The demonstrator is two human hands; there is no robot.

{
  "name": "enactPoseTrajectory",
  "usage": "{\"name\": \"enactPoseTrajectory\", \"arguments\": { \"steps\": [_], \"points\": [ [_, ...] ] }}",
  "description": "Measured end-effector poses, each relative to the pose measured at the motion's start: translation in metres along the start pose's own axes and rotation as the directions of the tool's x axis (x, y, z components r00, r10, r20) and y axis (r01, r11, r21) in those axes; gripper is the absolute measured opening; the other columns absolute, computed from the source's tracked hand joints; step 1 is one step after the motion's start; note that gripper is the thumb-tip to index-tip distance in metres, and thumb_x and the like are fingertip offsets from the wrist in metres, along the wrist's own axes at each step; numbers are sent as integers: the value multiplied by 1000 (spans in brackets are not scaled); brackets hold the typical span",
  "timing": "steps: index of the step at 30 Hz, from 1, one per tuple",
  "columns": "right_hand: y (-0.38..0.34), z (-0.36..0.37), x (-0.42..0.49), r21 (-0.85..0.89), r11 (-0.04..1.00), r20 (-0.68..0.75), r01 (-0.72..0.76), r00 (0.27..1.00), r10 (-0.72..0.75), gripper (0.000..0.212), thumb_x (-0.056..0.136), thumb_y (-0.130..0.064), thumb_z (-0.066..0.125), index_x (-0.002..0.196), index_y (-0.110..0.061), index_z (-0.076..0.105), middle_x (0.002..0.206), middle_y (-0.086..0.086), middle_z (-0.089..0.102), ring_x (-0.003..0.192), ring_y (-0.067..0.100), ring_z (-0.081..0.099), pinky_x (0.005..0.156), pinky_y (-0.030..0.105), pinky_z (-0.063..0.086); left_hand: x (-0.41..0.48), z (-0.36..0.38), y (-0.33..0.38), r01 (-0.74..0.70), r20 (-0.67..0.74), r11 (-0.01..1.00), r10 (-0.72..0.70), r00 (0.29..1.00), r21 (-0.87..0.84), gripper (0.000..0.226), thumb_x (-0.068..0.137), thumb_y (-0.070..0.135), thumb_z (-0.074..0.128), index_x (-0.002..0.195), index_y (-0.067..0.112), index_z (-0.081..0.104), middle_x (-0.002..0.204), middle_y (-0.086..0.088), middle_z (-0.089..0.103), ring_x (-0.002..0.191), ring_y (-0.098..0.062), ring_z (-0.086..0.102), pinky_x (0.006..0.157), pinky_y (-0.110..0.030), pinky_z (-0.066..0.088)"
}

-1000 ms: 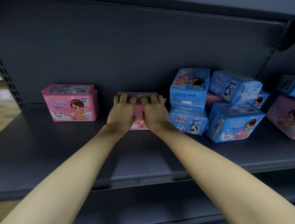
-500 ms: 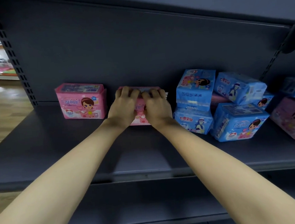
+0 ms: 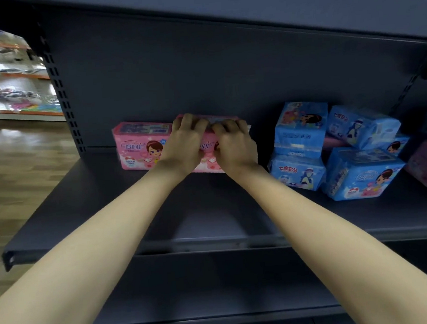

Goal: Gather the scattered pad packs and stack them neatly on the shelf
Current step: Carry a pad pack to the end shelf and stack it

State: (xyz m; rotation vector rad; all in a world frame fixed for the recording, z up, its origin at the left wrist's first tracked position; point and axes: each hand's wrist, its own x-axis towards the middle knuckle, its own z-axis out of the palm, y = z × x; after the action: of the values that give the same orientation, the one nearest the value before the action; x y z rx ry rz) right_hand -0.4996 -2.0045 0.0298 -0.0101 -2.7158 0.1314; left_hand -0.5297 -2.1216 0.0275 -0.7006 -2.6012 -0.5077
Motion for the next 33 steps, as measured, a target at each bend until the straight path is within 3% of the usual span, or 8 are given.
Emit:
{"name": "enactPoseTrajectory", "arguments": {
  "steps": [16,24,28,33],
  "points": [
    [-65,-20,14,8,1000,-98,6,995,-5,49,88,-8,54,135,-18,46,135,3,47,130,23,31,72,32,41,-10,-52,-49,-17,-157,996,3,988,-89,50,82,11,66,129,11,51,131,-11,43,125,-31,36,99,-27,32],
    [-91,-19,31,13,998,-176,61,983,-58,40,88,-12,58,128,-17,53,128,0,53,126,21,37,74,33,46,-8,-62,-90,-78,-305,979,18,952,-186,37,73,8,73,109,5,65,112,-15,59,103,-31,56,84,-32,43],
    [-96,-14,40,9,997,-212,77,974,-73,39,87,-11,57,126,-16,55,128,0,54,124,20,38,71,29,40,-4,-63,-104,-118,-364,970,34,931,-212,32,69,5,73,101,3,68,105,-16,62,96,-30,60,79,-24,41],
    [-100,-5,54,20,998,-246,62,968,-56,39,86,-13,60,125,-15,56,128,1,55,125,21,40,76,34,47,8,-64,-116,-140,-364,976,72,928,-164,31,70,5,73,101,3,68,106,-16,62,96,-30,60,80,-21,38]
  ]
}}
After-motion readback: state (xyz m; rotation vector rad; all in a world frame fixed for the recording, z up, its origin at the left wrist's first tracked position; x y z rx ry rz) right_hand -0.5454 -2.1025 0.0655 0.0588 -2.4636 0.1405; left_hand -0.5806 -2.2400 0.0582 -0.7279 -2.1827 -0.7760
